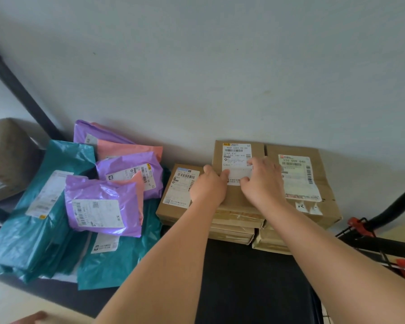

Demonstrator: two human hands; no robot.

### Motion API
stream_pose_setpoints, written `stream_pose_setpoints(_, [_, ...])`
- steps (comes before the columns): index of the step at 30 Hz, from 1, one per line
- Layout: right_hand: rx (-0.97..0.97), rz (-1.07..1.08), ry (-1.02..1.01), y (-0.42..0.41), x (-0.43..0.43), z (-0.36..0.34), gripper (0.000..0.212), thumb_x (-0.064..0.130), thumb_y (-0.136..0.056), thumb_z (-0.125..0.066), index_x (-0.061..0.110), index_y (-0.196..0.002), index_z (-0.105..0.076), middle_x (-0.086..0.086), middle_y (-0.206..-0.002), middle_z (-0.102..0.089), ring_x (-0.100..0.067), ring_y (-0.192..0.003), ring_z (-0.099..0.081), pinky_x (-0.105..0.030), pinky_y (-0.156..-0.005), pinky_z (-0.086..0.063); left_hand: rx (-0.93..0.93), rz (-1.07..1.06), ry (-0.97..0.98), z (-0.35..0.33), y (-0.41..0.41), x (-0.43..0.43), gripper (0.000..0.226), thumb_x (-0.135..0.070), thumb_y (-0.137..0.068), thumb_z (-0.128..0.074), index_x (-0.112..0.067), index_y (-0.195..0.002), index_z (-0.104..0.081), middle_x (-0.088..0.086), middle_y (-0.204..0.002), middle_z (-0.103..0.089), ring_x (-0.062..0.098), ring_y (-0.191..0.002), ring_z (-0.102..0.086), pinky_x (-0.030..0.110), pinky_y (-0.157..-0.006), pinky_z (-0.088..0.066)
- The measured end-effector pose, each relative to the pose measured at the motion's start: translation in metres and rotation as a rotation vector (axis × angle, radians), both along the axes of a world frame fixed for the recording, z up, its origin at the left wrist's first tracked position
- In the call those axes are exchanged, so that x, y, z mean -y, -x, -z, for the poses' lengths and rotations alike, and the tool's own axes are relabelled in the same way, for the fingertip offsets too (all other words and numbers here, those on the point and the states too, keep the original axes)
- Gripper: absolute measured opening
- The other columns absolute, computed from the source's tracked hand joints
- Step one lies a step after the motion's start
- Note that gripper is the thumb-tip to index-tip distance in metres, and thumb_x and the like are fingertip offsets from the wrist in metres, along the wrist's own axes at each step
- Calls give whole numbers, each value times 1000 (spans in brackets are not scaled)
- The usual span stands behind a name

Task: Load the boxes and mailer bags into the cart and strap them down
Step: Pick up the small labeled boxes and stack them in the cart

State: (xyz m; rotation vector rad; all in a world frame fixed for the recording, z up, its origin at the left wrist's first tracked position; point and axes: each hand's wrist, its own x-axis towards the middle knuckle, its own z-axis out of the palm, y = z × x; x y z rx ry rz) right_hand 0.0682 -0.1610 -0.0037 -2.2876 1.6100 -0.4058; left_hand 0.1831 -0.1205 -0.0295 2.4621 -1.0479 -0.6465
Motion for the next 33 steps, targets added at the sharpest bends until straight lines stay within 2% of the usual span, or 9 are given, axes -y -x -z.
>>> stream_pose_setpoints(6, [45,13,-39,-4,-2,-12,42,24,-94,-54,17,-134,-47,-6,-123,-52,-28,-118,-42,-35,-99,-34,-36,-35,24,-4,0,-2,44,-52,-99,-36,-12,-118,-40,4,-96,-54,24,-81,-52,33,-62,-39])
stream_pose_setpoints(11, [153,24,-54,-11,-8,-21,41,24,-94,-55,18,-133,-46,-4,-120,-56,-26,-111,-46,-40,-97,-41,-33,-153,77,-13,-2,-11,46,-57,-94,-40,-15,-113,-37,2,-94,-55,21,-75,-51,30,-50,-32])
stream_pose_setpoints(15, [334,74,-91,-17,-16,-28,60,23,-94,-57,22,-148,-32,-1,-117,-57,-29,-118,-48,-42,-91,-49,-56,-354,170,-23,-9,-20,64,-69,-88,-39,-12,-119,-40,6,-114,-56,26,-96,-55,36,-70,-41])
stream_pose_setpoints(18, [393,60,-107,-16,-19,-30,61,24,-95,-56,23,-150,-32,0,-116,-62,-27,-113,-56,-42,-81,-56,-115,-462,208,-27,-14,-30,84,-81,-80,-37,-11,-128,-41,9,-123,-53,29,-113,-53,42,-89,-45])
stream_pose_setpoints(21, [434,22,-91,-11,-25,-32,55,22,-98,-51,19,-150,-35,-4,-115,-66,-20,-92,-66,-31,-67,-57,-129,-478,228,-31,-13,-44,97,-89,-73,-32,-12,-131,-44,7,-124,-55,29,-114,-55,46,-94,-47])
stream_pose_setpoints(22, [442,11,-93,-9,-28,-32,53,22,-99,-49,17,-150,-35,-7,-114,-66,-22,-92,-66,-33,-72,-57,-122,-473,242,-32,-11,-50,99,-91,-71,-29,-13,-129,-47,7,-121,-57,28,-111,-57,46,-93,-48])
stream_pose_setpoints(25, [393,-8,-92,-5,-38,-33,44,30,-100,-46,13,-141,-45,-11,-114,-62,-28,-100,-63,-42,-83,-56,-86,-455,327,-35,-3,-68,96,-93,-70,-23,-16,-118,-54,4,-110,-61,26,-101,-61,45,-87,-52])
stream_pose_setpoints(29, [410,-35,-68,-3,-60,-34,40,43,-101,-43,9,-111,-60,-12,-105,-62,-24,-84,-64,-31,-64,-52,-70,-473,429,-41,-1,-93,90,-89,-75,-24,-16,-119,-54,3,-112,-62,27,-105,-61,46,-89,-50])
stream_pose_setpoints(33, [407,-41,-56,7,-89,-28,51,56,-98,-38,14,-122,-56,-7,-111,-61,-24,-97,-63,-43,-79,-57,-55,-504,489,-40,6,-119,75,-86,-78,-26,-20,-106,-49,-2,-110,-61,23,-101,-59,40,-82,-47])
